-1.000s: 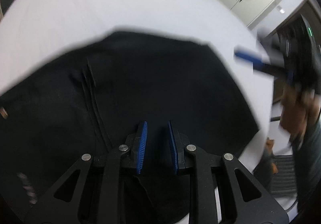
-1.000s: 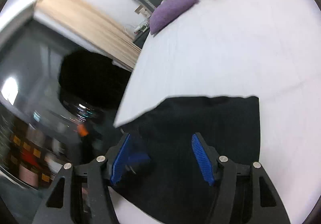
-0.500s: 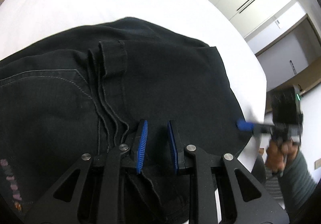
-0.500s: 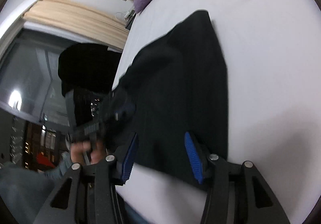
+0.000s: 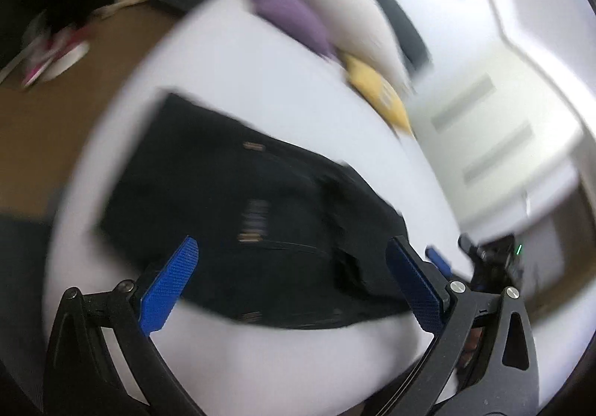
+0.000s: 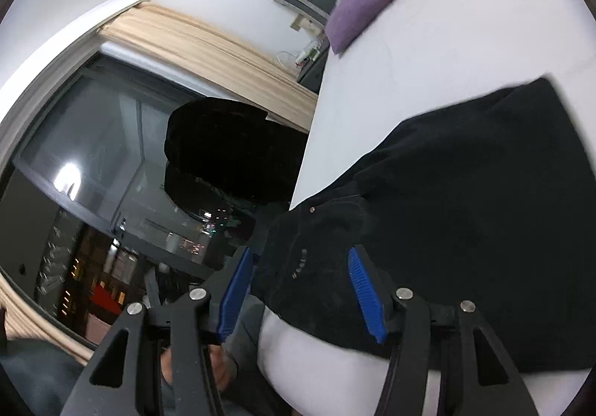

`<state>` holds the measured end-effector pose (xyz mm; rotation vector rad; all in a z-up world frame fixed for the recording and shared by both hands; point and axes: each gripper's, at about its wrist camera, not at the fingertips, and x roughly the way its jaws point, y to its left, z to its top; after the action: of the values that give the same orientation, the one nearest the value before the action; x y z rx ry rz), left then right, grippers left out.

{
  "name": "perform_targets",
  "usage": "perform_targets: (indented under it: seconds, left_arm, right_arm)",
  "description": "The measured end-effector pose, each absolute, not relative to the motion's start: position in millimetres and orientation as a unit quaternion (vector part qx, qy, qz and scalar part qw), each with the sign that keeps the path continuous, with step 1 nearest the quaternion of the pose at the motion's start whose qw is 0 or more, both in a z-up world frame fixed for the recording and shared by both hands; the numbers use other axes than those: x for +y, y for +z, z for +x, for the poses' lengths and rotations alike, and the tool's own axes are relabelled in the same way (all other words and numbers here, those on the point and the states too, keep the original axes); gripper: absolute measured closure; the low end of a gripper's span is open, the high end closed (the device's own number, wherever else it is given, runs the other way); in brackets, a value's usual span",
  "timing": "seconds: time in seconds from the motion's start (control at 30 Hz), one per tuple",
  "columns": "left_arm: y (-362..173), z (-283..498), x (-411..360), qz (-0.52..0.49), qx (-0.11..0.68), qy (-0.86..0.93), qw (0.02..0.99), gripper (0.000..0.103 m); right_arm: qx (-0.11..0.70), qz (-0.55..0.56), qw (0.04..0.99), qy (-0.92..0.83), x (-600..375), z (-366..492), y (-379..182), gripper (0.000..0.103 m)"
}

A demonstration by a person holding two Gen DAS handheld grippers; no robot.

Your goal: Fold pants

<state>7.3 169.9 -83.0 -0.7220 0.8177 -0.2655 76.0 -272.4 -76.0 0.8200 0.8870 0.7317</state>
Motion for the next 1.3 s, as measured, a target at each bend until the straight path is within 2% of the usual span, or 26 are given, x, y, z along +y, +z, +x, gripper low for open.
perform_targets:
  seconds: [0.13,0.23,0.5,0.53,0.6,0.67,0.7,0.73,0.93,0.97,1.03,1.27,1.3]
  left_arm:
    - [-116.3,-0.5,221.7,-0.424,0.403,-0.066,0.808,0.001]
    - [-143.9,2.5,224.2,-0.476,0.409,-0.064,0.776,0.001]
    - [-169.2,12.0,222.1,-0.493,0.396,-0.059,0.772,0.003]
    - [-171.3,16.6,219.7,-0.499,0.394,-0.057,0.769,0.005]
    - [-171.4,27.0,214.5,-0.500,0.397,-0.063,0.767,0.022]
    - [-177.9,35.0,210.0,-0.505,0.410,-0.066,0.757,0.051]
    - [-181.2,38.4,210.0,-0.511,0.416,-0.070,0.749,0.060]
    - [-184.8,39.7,210.0,-0.514,0.422,-0.071,0.744,0.076]
    - [-178.3,43.7,206.7,-0.504,0.422,-0.076,0.750,0.086]
    - [-171.9,45.3,205.1,-0.498,0.419,-0.078,0.755,0.086]
    - [-152.0,49.3,199.7,-0.477,0.411,-0.088,0.772,0.086]
    - [-68.6,67.1,149.8,-0.374,0.379,-0.145,0.834,0.086]
    - [-57.2,71.0,137.2,-0.356,0.376,-0.155,0.841,0.086]
  right_arm:
    - [0.409,0.412,0.743,0.334,-266.6,95.7,-89.8,0.045]
    - [0.409,0.422,0.736,0.336,-257.1,100.8,-92.5,0.045]
    - [0.412,0.450,0.725,0.321,-272.6,97.7,-106.7,0.045]
    - [0.413,0.453,0.722,0.320,-274.3,97.3,-108.2,0.045]
    - [0.420,0.448,0.721,0.320,-275.1,99.8,-109.7,0.045]
    - [0.429,0.439,0.719,0.326,-271.1,108.8,-108.3,0.045]
    - [0.433,0.436,0.717,0.328,-269.5,113.0,-108.2,0.045]
    - [0.438,0.431,0.716,0.331,-267.8,118.1,-109.1,0.045]
    - [0.504,0.403,0.700,0.307,-258.6,154.1,-131.0,0.044]
    - [0.539,0.386,0.692,0.284,-254.2,160.3,-144.2,0.040]
    - [0.587,0.356,0.683,0.250,-246.3,165.9,-167.6,0.047]
    - [0.548,0.348,0.717,0.253,-243.8,158.7,-162.6,0.047]
    - [0.546,0.356,0.716,0.250,-247.6,156.4,-158.7,0.044]
